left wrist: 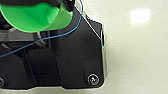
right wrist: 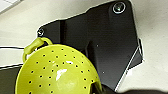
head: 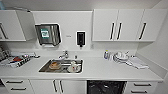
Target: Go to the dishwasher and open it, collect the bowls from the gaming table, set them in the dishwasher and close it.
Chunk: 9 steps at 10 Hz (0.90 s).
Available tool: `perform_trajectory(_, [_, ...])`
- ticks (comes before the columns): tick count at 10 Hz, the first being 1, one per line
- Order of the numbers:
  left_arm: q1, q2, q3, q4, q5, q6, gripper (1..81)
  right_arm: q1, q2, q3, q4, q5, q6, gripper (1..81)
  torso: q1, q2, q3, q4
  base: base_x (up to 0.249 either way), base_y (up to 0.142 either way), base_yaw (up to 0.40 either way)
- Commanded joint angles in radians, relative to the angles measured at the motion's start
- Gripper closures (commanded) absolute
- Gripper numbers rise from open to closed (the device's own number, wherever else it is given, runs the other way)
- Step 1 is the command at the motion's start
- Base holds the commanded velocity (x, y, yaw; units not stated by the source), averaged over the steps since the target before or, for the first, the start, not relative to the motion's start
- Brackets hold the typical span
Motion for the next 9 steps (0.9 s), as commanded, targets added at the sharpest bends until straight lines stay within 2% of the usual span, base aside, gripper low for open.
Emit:
perform_trajectory(1, [-0.047, -0.012, -0.003, 0.007, 0.059, 0.004, 81.1, 0.043, -0.019, 0.009, 0.0, -0.062, -0.002, 81.1, 0.0, 0.0, 0.0, 0.0, 0.0, 0.0, 0.0])
perform_trajectory(4, [-0.047, -0.008, -0.003, 0.007, 0.056, 0.004, 81.1, 0.043, -0.027, 0.017, 0.006, -0.062, 0.006, 81.1, -0.001, 0.0, 0.0, 0.0, 0.0, 0.0, 0.0])
perform_trajectory(5, [-0.046, -0.011, 0.006, 0.003, 0.055, 0.004, 81.1, 0.045, -0.036, 0.032, 0.009, -0.064, 0.009, 81.1, -0.001, 0.0, 0.0, -0.021, 0.0, 0.0, 0.0])
perform_trajectory(6, [-0.046, -0.021, 0.038, -0.003, 0.045, 0.004, 81.1, 0.045, -0.048, 0.052, 0.01, -0.062, 0.011, 81.1, -0.001, 0.0, -0.065, -0.035, 0.0, 0.0, 0.0])
perform_trajectory(7, [-0.046, -0.056, 0.113, -0.005, 0.038, 0.001, 81.1, 0.046, -0.074, 0.089, 0.01, -0.062, 0.012, 81.1, -0.001, 0.0, -0.094, -0.029, 0.0, 0.0, 0.0])
perform_trajectory(8, [-0.049, -0.107, 0.198, -0.005, 0.036, -0.006, 81.1, 0.051, -0.107, 0.137, 0.01, -0.059, 0.012, 81.1, -0.001, 0.0, -0.104, -0.013, 0.0, 0.0, 0.0])
perform_trajectory(9, [-0.056, -0.146, 0.253, -0.005, 0.036, -0.009, 81.1, 0.056, -0.143, 0.187, 0.012, -0.059, 0.012, 81.1, -0.001, 0.0, -0.127, -0.015, 0.0, 0.0, 0.0])
